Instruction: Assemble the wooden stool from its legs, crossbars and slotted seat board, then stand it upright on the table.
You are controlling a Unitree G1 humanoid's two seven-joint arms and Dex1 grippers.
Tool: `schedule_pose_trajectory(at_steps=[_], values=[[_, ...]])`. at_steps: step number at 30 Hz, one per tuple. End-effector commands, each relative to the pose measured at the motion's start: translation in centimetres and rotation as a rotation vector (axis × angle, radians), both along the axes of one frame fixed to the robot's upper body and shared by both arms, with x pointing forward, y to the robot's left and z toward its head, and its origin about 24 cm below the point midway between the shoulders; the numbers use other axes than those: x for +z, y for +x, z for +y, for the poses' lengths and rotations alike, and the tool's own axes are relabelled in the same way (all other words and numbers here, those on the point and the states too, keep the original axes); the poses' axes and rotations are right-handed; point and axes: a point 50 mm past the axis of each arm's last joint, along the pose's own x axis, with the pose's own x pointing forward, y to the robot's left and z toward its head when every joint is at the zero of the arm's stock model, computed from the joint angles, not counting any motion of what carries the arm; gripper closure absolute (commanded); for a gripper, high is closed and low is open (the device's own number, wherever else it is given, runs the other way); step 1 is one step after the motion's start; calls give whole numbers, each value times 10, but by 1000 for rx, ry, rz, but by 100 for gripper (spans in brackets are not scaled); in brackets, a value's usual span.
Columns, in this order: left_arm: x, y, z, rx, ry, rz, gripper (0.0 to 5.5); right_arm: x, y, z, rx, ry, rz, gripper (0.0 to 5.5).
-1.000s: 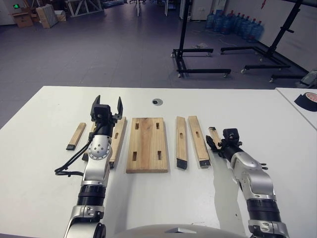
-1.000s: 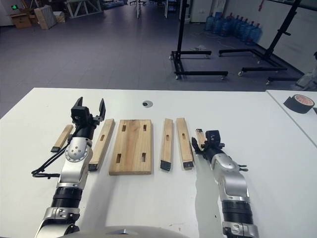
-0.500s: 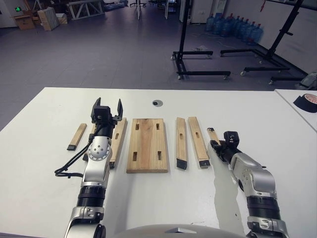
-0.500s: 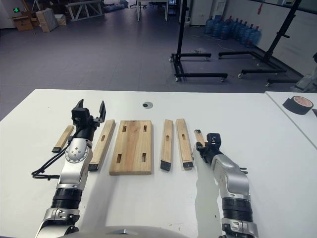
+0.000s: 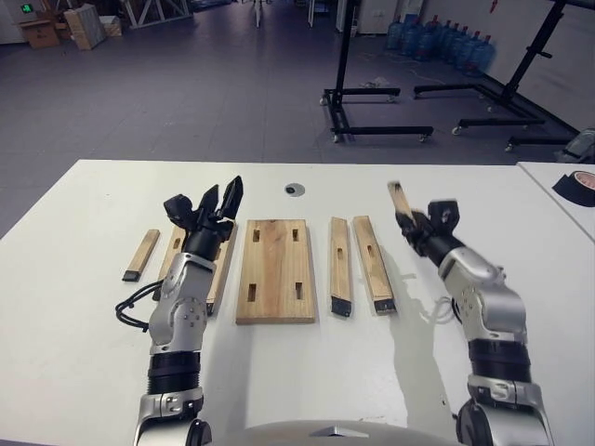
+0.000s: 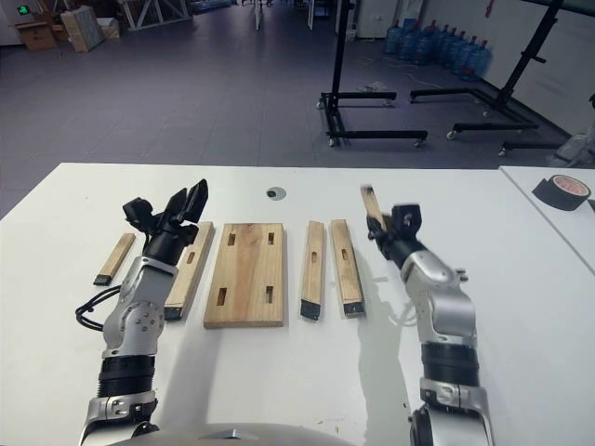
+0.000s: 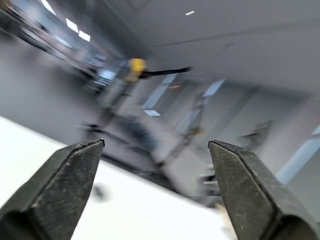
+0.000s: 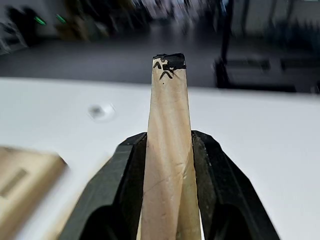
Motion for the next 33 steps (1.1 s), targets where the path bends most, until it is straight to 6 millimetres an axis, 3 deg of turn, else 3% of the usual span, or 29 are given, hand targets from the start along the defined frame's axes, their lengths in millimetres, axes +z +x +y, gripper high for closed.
schedule_pose_trajectory(at_steps=[1,3,7,18,25,33], values=[[9,-15,-15,-263,-133,2,168,32,-8,57,299,-164,-217,424],[6,-19,-22,-341,-142,34,168,39,-23,83,462,-189,-334,424],[-1,-20,-33,-418,-95,101,168,44,-35,105,620,-225,-423,424],[17,-20,-34,-399,-110,-18,168,23,-35,114,712,-316,-409,424],[14,-22,-45,-365,77,-85,271,15,-37,113,700,-304,-397,424],[16,-12,-28,-269,65,-92,394,11,-35,109,666,-316,-404,424]])
